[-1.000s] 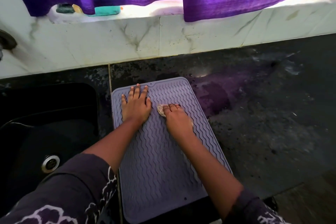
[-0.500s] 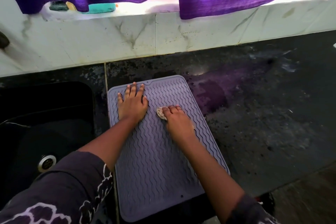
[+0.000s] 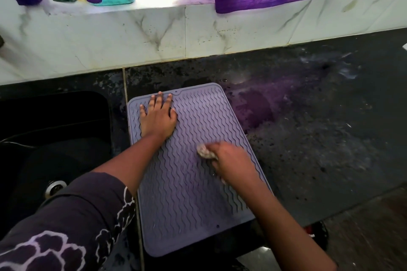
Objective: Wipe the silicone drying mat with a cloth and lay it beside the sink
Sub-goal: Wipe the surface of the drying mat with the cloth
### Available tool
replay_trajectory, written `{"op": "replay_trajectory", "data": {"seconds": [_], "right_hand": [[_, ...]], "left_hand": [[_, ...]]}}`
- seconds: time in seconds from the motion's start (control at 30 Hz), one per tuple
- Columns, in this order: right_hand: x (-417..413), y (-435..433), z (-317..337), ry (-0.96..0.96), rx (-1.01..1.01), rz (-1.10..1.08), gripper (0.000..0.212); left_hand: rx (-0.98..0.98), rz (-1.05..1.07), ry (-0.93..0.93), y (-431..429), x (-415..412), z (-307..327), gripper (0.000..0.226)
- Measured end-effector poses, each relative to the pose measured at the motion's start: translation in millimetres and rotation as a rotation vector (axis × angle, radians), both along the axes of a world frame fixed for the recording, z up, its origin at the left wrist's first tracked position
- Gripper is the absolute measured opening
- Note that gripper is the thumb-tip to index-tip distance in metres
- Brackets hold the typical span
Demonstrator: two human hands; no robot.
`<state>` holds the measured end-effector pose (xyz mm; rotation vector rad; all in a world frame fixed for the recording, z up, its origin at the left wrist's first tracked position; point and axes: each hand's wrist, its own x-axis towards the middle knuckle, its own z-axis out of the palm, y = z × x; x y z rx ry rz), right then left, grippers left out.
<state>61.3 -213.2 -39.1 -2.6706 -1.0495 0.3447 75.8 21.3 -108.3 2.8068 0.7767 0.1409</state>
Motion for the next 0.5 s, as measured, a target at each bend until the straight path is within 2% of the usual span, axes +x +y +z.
{"op": "replay_trajectory", "data": {"seconds": [0.07,0.2,0.4,0.5], "right_hand": [[13,19,-4,-0.010,0.073,-0.042,0.048],[3,39,-27,-0.050,-0.009,-0.040,0.051],[-51,-13,-32,-0.015,-0.091,0.007,0.053],[-43,-22,-19,0.012,-0.075,0.039,0.046]], "left_hand": [[0.000,-0.001,-0.003,-1,-1,0,0.055],[-0.004,0.004,0.000,-1,-1,1,0.055],[-0.009,0.001,0.001,-1,-1,2,0.055],[-0.023,-0.001,0.004,-2,-2,6,0.054]]}}
